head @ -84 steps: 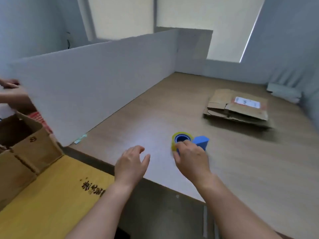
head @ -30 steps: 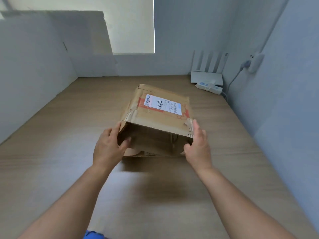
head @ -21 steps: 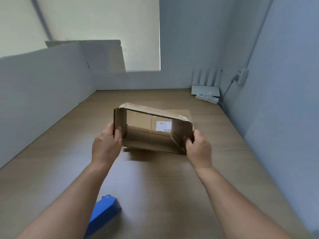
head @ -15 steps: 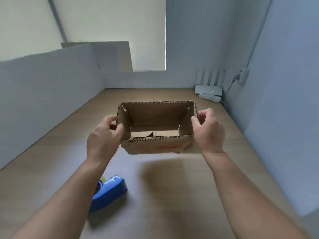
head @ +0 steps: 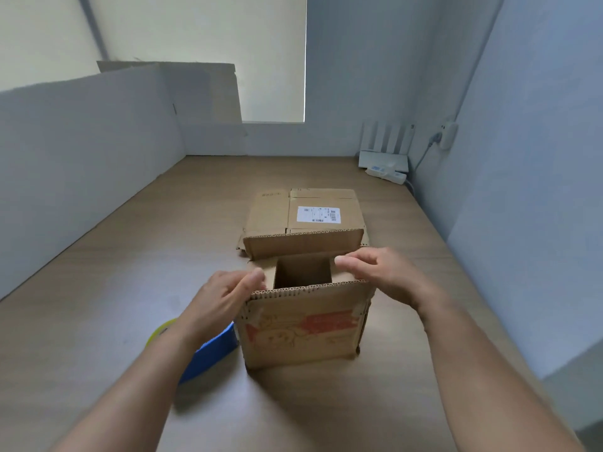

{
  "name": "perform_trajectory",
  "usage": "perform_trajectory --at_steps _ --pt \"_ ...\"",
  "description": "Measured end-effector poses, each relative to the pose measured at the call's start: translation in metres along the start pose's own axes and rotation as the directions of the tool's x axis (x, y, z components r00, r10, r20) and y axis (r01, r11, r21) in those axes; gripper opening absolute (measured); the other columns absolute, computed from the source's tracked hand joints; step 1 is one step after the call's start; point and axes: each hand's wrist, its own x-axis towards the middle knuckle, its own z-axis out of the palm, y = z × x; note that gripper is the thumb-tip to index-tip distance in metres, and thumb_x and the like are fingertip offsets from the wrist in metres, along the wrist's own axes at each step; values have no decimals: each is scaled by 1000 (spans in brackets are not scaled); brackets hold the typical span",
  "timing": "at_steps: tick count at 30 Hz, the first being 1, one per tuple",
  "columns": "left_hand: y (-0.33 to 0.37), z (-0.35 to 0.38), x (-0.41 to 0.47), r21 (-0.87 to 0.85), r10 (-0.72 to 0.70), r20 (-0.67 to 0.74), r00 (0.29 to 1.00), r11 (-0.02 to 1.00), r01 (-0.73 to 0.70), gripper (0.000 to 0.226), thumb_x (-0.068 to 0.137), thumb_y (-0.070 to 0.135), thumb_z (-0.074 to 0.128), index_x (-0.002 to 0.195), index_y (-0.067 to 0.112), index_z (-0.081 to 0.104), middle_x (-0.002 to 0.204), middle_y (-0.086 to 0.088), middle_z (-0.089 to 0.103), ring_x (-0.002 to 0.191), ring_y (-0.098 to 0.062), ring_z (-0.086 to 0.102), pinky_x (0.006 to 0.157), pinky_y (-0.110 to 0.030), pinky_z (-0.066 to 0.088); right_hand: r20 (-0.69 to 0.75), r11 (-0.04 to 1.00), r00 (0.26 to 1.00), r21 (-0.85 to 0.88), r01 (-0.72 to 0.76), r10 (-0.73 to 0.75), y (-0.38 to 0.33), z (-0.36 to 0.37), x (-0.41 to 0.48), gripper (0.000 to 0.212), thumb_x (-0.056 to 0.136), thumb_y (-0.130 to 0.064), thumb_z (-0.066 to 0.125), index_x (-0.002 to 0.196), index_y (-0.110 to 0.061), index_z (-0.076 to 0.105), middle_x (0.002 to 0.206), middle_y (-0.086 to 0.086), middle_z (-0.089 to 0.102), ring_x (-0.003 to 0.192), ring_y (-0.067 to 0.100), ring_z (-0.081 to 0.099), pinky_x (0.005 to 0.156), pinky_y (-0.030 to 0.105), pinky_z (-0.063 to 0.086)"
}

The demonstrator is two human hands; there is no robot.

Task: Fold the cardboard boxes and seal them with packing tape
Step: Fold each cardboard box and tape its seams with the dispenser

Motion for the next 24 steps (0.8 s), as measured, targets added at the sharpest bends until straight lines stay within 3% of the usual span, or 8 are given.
perform_trajectory --at_steps 2,5,9,12,14,18,22,24 --pt "-14 -6 -1 3 -50 83 995 999 49 51 79 78 42 90 36 69 109 15 54 102 3 47 96 -26 38 87 995 996 99 -4 -5 11 -4 -1 91 52 -74 73 129 -28 56 123 -11 59 107 4 57 87 24 49" --pt "-26 -6 7 -24 -121 82 989 992 123 18 81 50 65 99 45 64 121 16 46 125 -8 40 108 -36 37 -51 997 999 78 -3 7 20 -3 3 99 69 -34 83 148 -32 24 130 -2 46 100 16 59 85 35 54" --pt "-31 3 22 36 -41 -23 999 998 42 41 80 29 76 114 31 53 109 16 50 115 -16 46 97 -32 42 -71 998 996 38 -55 58 16 5 10 118 71 -27 81 145 -50 -7 119 1 41 102 20 55 67 28 52" --pt "-38 4 28 -32 -64 -35 997 998 63 99 73 28 82 147 38 17 123 13 36 110 -10 46 87 -24 42 -92 999 995 -19 -38 36 15 6 15 103 72 -27 79 143 -53 9 121 -2 39 105 14 47 82 33 48" --pt "-41 2 32 -38 -79 13 997 996 79 111 71 32 82 145 51 2 134 14 21 114 -10 43 87 -26 45 -120 997 992 -61 -38 30 17 5 16 71 73 -29 78 128 -46 37 120 -2 43 97 9 48 83 31 45" --pt "-42 -1 38 75 -126 206 970 991 113 79 65 59 65 134 57 27 157 14 0 140 -19 24 110 -38 36 -101 986 994 -158 -60 44 25 10 20 27 77 -39 72 98 -36 56 117 -6 44 99 13 53 83 28 44" --pt "-50 9 29 -121 -127 216 968 980 156 58 69 61 60 122 63 39 142 12 36 119 -15 52 80 -18 54 -224 1000 974 6 -10 12 46 31 11 25 83 -40 69 107 -39 63 115 -14 58 96 7 57 75 18 41" --pt "-53 13 28 -218 -135 220 966 959 184 56 70 59 61 122 65 40 134 13 44 105 -11 62 76 -27 58 -309 995 951 98 14 17 57 43 2 32 84 -45 66 116 -43 63 120 -17 61 101 5 57 81 14 41"
